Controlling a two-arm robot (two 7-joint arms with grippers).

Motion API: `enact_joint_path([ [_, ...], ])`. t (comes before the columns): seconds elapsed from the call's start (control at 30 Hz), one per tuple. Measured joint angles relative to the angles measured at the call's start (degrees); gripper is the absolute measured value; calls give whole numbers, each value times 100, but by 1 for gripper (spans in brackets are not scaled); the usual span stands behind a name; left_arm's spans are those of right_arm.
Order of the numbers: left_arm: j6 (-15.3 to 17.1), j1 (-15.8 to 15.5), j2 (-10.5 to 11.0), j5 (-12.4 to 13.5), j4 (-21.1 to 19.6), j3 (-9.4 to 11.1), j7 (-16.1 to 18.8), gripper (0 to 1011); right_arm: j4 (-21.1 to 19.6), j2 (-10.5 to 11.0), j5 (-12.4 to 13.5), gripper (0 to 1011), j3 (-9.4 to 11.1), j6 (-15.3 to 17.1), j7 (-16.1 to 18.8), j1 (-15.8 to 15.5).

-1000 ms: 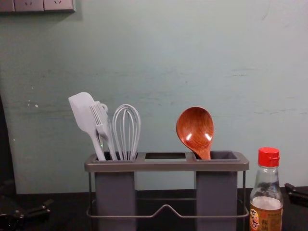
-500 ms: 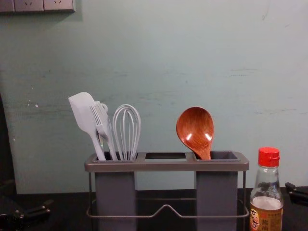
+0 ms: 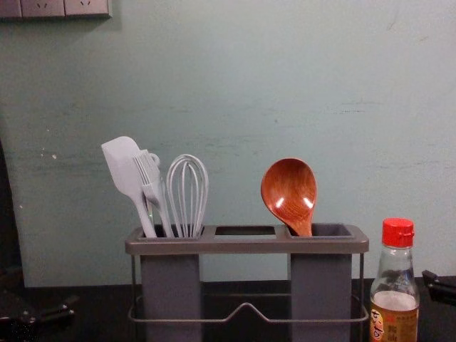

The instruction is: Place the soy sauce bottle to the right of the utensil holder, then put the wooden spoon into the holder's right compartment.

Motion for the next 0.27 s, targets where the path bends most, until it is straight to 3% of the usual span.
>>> enact_joint_path([
  [0.27, 0, -1, 0, 0, 0, 0, 0, 1005, -1, 0, 1, 1004, 0, 0, 3, 0],
])
